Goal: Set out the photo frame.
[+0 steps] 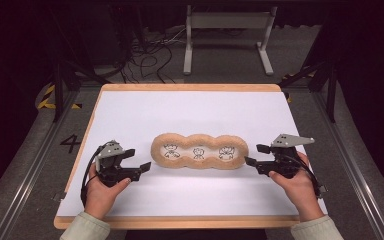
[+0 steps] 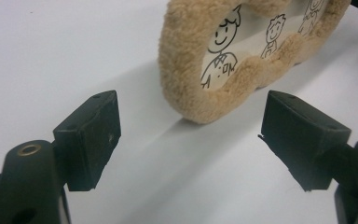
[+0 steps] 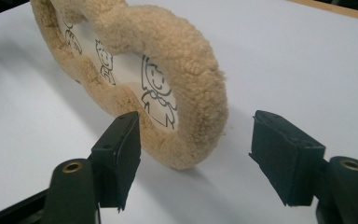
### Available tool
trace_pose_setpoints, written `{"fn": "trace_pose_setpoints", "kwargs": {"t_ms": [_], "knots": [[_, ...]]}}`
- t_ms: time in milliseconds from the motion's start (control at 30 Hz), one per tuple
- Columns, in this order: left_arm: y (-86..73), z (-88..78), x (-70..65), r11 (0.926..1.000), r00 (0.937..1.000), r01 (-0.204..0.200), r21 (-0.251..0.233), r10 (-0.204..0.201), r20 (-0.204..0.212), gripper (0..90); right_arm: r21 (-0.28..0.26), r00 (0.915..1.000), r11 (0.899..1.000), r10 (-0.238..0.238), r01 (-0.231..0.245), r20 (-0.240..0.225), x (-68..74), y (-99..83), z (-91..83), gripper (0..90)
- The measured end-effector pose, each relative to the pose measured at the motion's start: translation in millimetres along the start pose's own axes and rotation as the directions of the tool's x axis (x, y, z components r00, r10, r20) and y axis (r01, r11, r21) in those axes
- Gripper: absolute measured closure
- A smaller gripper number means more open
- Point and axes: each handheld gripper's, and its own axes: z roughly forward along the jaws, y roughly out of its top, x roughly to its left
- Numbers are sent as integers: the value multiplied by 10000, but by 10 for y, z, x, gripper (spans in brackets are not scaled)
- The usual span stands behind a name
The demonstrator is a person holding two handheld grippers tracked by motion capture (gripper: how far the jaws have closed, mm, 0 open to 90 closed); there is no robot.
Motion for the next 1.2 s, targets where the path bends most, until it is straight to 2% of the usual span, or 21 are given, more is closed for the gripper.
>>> {"fn": "trace_pose_setpoints", "kwargs": {"t_ms": [233,333,433,500,567,600,733,800,833,933,967,1033,1100,1133,1167,1200], "knots": [[-117,-104,27,10000,9998,-80,0,80,-166,190,-275,9999,9996,-28,31,109,-39,-74,-169,317],[-173,-149,87,10000,9995,-49,-70,46,-298,190,-385,9999,9993,-1,7,162,-61,-102,-237,303],[-229,-189,116,9997,9994,217,-132,-221,-263,190,-425,9999,9991,25,-19,145,-86,-132,-289,280],[-271,-208,154,9999,9993,18,-148,-24,-382,187,-414,9999,9991,30,-24,155,-115,-166,-312,263],[-306,-207,170,9999,9987,-5,-114,0,-500,179,-438,9998,9990,112,-104,187,-153,-210,-329,247],[-324,-208,170,10000,9986,49,-46,-51,-518,174,-431,9997,9990,153,-145,176,-170,-229,-333,243],[-370,-204,227,9994,9957,-324,83,330,-871,169,-406,9996,9990,203,-196,171,-240,-308,-339,234],[-401,-197,248,9998,9967,-149,138,159,-802,169,-490,9996,9985,247,-240,127,-274,-351,-345,228],[-405,-192,273,9995,9961,-271,146,283,-838,169,-529,9995,9982,296,-289,122,-286,-377,-352,225],[-411,-159,289,9995,9962,-213,217,231,-841,161,-713,9994,9970,299,-287,156,-317,-444,-351,221],[-411,-148,302,9991,9959,-303,305,328,-846,159,-751,9994,9967,312,-300,146,-325,-471,-341,221],[-417,-112,304,9988,9955,-284,410,319,-890,164,-786,9992,9962,374,-362,138,-348,-535,-299,222],[-426,-57,280,9967,9944,-240,775,318,-1007,175,-791,9986,9956,518,-506,121,-385,-605,-244,223],[-426,-35,277,9961,9943,-360,801,437,-972,178,-724,9981,9957,593,-580,158,-402,-648,-204,223],[-431,-17,258,9961,9966,-170,862,238,-788,182,-604,9982,9966,568,-554,205,-409,-671,-182,221],[-424,-4,273,9957,9960,-369,851,435,-779,183,-575,9983,9971,517,-500,270,-412,-689,-165,221]]}}
